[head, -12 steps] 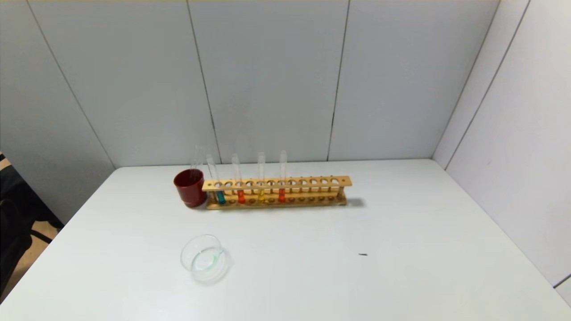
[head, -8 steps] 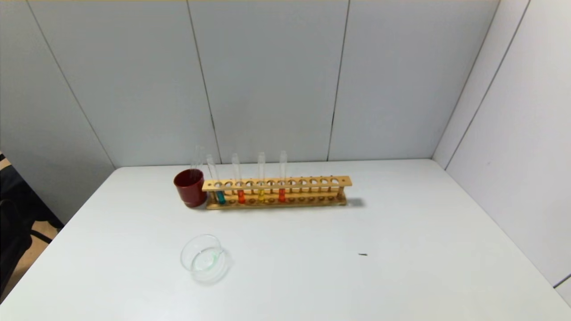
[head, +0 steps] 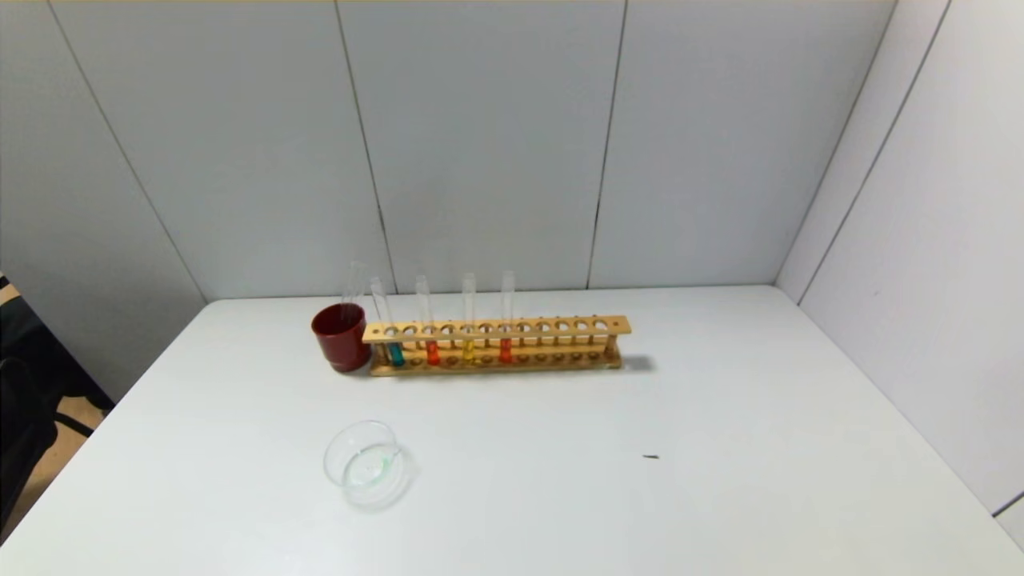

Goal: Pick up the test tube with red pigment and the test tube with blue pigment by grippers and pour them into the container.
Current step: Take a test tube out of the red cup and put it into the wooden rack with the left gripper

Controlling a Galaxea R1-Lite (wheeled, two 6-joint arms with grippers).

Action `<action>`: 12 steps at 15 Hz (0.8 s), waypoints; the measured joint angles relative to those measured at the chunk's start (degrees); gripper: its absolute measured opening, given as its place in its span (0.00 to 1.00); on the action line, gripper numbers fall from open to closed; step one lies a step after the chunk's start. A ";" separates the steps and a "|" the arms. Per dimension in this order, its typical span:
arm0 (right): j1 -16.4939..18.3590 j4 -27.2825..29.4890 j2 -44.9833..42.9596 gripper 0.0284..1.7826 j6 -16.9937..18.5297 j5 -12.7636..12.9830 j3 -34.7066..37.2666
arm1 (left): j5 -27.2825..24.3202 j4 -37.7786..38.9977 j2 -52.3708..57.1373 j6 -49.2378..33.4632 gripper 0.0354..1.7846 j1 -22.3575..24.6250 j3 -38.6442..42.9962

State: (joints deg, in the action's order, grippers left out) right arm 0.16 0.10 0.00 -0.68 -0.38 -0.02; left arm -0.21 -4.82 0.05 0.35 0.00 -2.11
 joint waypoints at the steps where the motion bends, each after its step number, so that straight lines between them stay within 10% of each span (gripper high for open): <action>1: 0.02 0.01 0.00 0.98 0.05 -0.02 0.00 | 0.02 0.00 0.00 0.00 0.98 0.00 0.00; 12: 0.00 0.09 0.00 0.98 0.27 0.05 0.02 | -0.69 2.18 0.00 3.58 0.98 0.00 1.10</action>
State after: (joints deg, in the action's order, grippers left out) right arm 0.16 0.18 0.00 -0.41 -0.33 0.00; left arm -0.90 -2.63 0.05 3.94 0.00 -1.01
